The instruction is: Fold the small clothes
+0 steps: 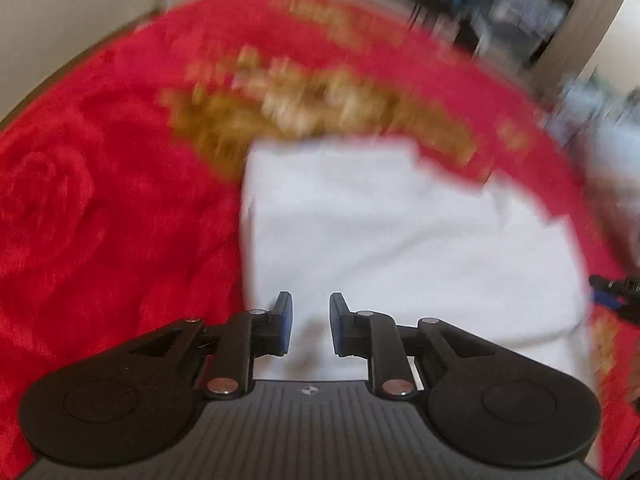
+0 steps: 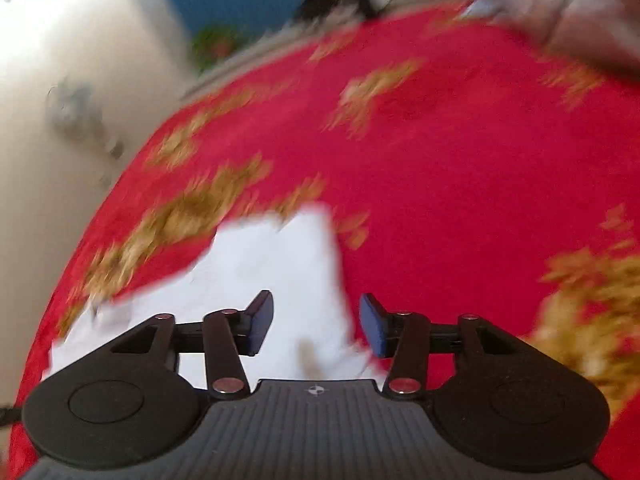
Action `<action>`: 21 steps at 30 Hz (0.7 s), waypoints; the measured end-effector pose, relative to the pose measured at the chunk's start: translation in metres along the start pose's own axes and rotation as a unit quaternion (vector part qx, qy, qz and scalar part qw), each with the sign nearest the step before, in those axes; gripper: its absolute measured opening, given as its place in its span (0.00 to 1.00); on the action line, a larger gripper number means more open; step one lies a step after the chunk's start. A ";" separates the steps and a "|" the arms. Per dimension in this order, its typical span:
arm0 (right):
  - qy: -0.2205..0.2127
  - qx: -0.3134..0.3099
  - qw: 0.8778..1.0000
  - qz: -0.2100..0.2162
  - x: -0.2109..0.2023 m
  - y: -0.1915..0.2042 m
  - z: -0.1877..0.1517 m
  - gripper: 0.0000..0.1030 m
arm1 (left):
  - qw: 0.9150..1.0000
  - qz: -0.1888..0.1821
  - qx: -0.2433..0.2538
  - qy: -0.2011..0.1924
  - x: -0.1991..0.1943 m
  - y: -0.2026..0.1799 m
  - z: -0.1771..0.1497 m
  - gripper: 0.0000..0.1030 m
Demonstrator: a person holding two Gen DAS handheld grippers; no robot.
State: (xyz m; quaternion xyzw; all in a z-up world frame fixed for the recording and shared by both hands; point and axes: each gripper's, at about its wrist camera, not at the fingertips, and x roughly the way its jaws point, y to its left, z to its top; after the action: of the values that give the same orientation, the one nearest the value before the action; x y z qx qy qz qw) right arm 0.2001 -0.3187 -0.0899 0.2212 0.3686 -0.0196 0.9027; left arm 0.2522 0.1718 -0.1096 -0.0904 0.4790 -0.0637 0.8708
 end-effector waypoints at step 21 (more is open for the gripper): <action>-0.068 -0.032 0.996 -0.039 -0.078 0.025 -0.007 0.51 | 0.989 0.052 0.053 -0.125 -0.097 -0.038 -0.032 0.46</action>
State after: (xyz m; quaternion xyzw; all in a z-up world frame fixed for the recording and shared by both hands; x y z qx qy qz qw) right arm 0.1439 -0.3031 -0.0321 0.1759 0.3153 -0.0575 0.9308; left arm 0.1721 0.1513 -0.0381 -0.0267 0.3662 -0.0319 0.9296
